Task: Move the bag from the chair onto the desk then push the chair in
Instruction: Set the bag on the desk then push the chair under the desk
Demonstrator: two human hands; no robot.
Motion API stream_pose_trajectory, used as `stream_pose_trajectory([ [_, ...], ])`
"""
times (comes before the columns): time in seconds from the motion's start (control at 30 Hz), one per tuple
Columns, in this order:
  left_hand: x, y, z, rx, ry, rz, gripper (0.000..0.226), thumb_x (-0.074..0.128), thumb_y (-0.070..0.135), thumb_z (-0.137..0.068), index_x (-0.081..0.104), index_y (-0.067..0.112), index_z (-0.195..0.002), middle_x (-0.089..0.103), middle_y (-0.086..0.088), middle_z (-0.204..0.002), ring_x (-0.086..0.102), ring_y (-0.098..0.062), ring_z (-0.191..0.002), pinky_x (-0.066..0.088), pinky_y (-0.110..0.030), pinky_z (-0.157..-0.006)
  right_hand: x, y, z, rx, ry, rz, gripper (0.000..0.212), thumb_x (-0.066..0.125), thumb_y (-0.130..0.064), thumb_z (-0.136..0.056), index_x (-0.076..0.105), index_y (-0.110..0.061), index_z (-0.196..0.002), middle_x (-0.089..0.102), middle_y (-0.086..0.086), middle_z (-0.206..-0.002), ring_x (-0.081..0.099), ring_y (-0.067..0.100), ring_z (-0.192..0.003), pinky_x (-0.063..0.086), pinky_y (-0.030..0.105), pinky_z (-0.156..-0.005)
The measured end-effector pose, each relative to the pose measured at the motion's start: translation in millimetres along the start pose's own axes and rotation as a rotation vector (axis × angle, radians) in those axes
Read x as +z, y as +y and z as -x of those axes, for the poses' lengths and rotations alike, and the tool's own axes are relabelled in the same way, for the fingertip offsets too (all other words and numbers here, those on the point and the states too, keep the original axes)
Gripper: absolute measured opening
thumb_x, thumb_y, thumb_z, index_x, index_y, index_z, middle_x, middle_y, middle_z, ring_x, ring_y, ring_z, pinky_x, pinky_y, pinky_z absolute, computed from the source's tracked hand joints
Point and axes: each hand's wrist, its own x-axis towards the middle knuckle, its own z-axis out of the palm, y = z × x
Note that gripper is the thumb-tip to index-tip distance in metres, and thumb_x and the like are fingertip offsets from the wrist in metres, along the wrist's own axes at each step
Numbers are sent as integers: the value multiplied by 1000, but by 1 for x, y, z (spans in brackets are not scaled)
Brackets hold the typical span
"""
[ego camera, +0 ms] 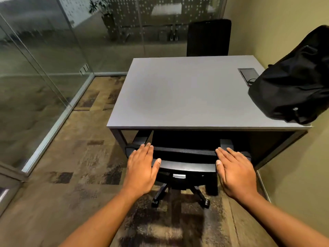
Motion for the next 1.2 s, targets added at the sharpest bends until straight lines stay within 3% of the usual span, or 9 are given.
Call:
stream_pose_trajectory([
  [0.4, 7, 7, -14, -8, 15, 1, 66, 15, 59, -97, 27, 18, -148, 27, 0, -157, 5, -4, -141, -1, -32, -115, 1, 14, -16, -38, -10, -2, 59, 18, -46, -98, 53, -20, -137, 56, -2, -141, 45, 18, -136, 33, 40, -114],
  [0.83, 5, 1, -38, 23, -30, 19, 74, 4, 61, -94, 18, 17, -151, 16, 1, -160, 1, -12, -146, -7, -31, -115, 6, 13, -44, 2, 18, -3, 55, 21, -43, -98, 54, -21, -136, 58, -2, -139, 46, 18, -135, 36, 43, -111],
  [1.2, 12, 3, -70, 2, -31, -9, 75, 2, 61, -94, 22, 15, -150, 20, -1, -159, 5, -15, -147, -5, -33, -117, 8, 20, -81, -29, 14, 2, 55, 22, -41, -98, 55, -18, -136, 58, 1, -139, 47, 20, -135, 35, 41, -112],
])
